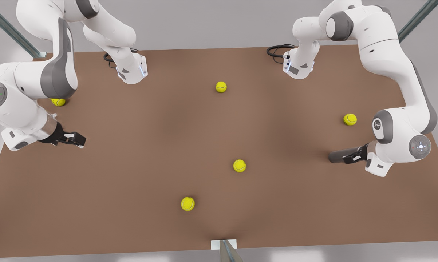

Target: Put the tennis tube upright

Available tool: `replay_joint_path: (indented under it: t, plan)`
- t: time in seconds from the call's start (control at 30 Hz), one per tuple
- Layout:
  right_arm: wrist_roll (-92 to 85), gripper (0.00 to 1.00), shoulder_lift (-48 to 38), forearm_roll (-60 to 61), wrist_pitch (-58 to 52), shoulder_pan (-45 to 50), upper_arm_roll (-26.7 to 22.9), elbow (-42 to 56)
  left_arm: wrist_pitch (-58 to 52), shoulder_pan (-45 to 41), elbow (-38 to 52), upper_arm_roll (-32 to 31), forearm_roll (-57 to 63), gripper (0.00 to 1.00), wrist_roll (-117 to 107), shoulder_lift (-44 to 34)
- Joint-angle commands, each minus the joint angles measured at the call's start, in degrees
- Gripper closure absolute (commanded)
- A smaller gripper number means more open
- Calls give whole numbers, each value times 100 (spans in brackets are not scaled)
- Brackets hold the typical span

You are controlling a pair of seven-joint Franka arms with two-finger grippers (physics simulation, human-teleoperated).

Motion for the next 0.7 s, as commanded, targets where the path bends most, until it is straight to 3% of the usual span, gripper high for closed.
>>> replay_joint_path:
  t: [0.0,0.67]
  plan:
    - [13,0,-2,-1,0,40,2,0,1,0,0,0,38,0,-1,0]
    - [40,0,16,-176,-26,75,-7,97,-377,18,308,-246,364,0,131,-299]
